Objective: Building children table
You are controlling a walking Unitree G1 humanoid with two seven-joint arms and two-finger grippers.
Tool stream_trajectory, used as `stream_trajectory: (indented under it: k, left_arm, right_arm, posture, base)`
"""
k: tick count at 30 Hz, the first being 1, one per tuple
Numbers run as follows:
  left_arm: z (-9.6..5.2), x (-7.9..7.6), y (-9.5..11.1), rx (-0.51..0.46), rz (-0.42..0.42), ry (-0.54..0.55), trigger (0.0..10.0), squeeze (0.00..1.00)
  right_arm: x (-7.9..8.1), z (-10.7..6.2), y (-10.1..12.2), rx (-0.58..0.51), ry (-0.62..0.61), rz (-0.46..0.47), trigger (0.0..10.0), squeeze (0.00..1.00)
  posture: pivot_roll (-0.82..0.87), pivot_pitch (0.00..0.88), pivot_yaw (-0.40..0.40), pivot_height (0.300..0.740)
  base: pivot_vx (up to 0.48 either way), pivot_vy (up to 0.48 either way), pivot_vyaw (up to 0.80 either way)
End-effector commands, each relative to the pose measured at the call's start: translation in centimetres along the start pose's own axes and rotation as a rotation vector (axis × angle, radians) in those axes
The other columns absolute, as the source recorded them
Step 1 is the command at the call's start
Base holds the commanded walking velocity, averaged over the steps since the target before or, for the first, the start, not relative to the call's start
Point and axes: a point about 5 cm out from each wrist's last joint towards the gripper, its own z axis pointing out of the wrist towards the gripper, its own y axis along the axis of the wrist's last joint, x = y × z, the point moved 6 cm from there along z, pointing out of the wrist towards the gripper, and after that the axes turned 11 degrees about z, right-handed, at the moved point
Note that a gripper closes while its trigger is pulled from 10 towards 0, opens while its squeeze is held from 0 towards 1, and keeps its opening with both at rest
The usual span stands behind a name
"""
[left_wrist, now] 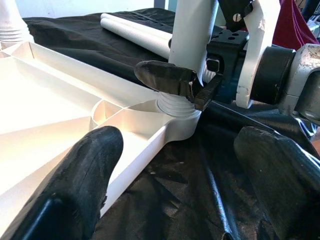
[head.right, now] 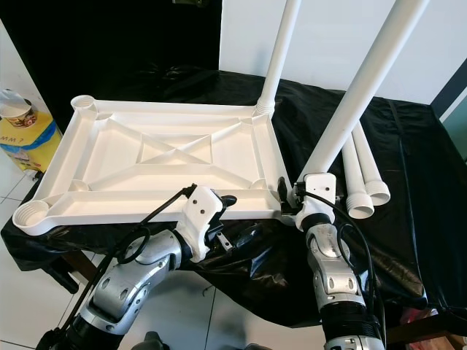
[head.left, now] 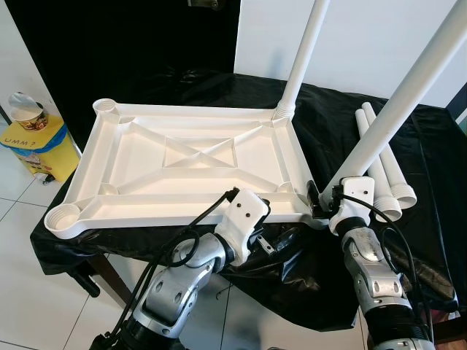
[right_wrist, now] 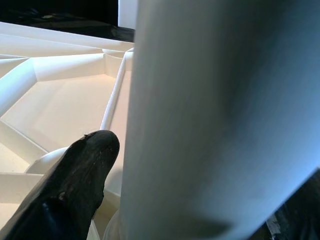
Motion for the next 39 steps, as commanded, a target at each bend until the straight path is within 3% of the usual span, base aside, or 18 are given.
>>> stream_trajectory:
  k: [1,26,39]
  left_arm:
    - [0.0,-0.1,0.3,-0.003,0.001,0.019,10.0,0.00]
    - [0.1,-0.2,0.4,-0.004,0.001,0.013,10.0,0.00]
    - [0.3,0.2,0.5,-0.007,0.005,0.014,10.0,0.00]
  right_arm:
    - [-0.6,-0.2,-0.2,0.007,-0.013,-0.006,10.0,0.00]
    - [-0.8,-0.3,-0.2,0.000,-0.006,-0.017,10.0,0.00]
    - [-0.8,0.8,0.5,0.016,0.132,-0.021,10.0,0.00]
  posture:
    - [0.12,0.055,-0.131,0.740]
    - [0.12,0.058,-0.133,0.740]
    - [0.10,0.056,-0.122,0.740]
  base:
    - [0.000,0.000,0.00]
    - [0.000,0.000,0.00]
    - [0.000,0.000,0.00]
